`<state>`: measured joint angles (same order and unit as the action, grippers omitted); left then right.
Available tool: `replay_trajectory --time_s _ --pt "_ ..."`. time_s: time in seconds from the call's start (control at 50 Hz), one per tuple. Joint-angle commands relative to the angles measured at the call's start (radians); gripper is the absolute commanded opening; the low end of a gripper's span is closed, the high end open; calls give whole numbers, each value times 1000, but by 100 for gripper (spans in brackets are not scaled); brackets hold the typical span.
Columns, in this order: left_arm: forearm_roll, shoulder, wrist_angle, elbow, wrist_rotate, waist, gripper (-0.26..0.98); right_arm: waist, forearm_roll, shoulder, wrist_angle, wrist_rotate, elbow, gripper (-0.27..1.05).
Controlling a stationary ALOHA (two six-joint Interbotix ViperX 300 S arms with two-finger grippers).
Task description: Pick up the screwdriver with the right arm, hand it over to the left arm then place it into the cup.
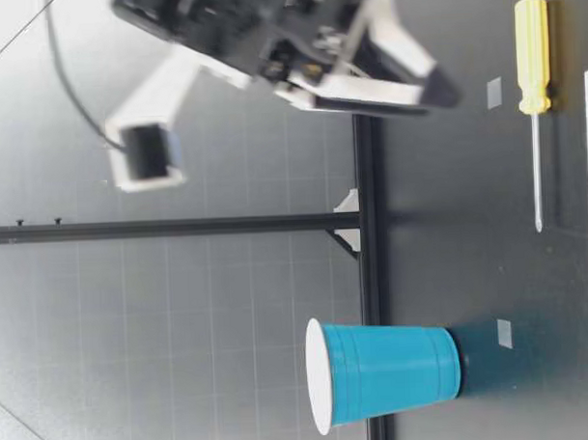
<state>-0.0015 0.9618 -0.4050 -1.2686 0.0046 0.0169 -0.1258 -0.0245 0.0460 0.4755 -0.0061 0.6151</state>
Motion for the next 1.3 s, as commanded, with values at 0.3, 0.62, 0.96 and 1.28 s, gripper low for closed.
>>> replay_trajectory --time_s 0.3,0.62,0.96,1.28 --pt "-2 -3 -11 12 0 3 17 9 0 104 -11 0 -41 62" --pt "-2 -3 -11 12 -3 3 17 9 -20 146 -31 0 -34 59" --pt "-2 2 -11 12 2 5 17 9 -28 150 -29 0 -23 29" --pt "-2 -18 -11 -2 2 3 17 9 -28 132 -29 6 -23 7"
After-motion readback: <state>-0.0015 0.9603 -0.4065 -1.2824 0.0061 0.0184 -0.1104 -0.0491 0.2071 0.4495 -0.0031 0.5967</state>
